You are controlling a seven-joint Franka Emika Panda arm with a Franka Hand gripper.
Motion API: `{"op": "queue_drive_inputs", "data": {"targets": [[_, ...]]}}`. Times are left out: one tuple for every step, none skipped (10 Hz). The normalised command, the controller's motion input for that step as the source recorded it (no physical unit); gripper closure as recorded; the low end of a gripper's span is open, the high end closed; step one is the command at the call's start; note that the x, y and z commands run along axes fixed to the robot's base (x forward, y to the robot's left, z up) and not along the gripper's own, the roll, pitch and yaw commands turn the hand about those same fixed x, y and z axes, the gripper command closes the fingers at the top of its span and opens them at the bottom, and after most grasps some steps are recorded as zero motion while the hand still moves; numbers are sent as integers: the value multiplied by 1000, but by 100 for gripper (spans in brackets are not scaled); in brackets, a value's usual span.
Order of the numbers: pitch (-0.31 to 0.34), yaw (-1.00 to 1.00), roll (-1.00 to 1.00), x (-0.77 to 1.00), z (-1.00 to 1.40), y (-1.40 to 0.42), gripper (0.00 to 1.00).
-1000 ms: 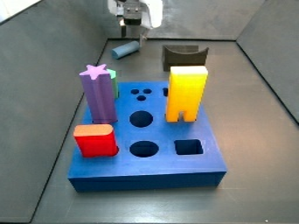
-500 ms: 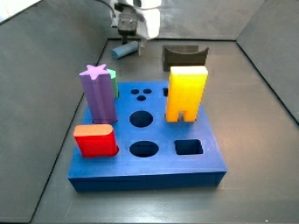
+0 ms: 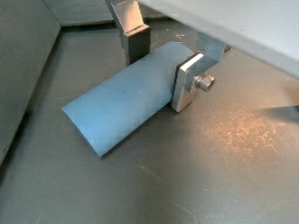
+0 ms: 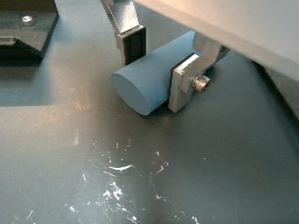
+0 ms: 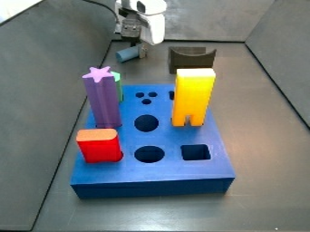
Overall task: Pick up the oval object. Move up. Place the oval object on the fixture. Regrasp the oval object. Move to above the board. Insert the oval object.
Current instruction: Pick up the oval object, then move up.
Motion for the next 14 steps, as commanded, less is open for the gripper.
{"op": "queue_drive_inputs", "data": {"targets": [[0, 0, 0, 0, 0, 0, 100], [0, 0, 0, 0, 0, 0, 100], [0, 0, 0, 0, 0, 0, 100], [0, 0, 0, 0, 0, 0, 100], [0, 0, 0, 0, 0, 0, 100], [0, 0, 0, 0, 0, 0, 100], [0, 0, 0, 0, 0, 0, 100], [0, 0, 0, 0, 0, 0, 100], [0, 0, 0, 0, 0, 0, 100], [0, 0, 0, 0, 833, 0, 100], [-6, -25, 3, 43, 821, -10, 100], [24, -32, 12, 24, 730, -7, 100], [38, -35, 26, 12, 655, -1, 100], [69, -34, 58, -7, 446, 3, 100]]}}
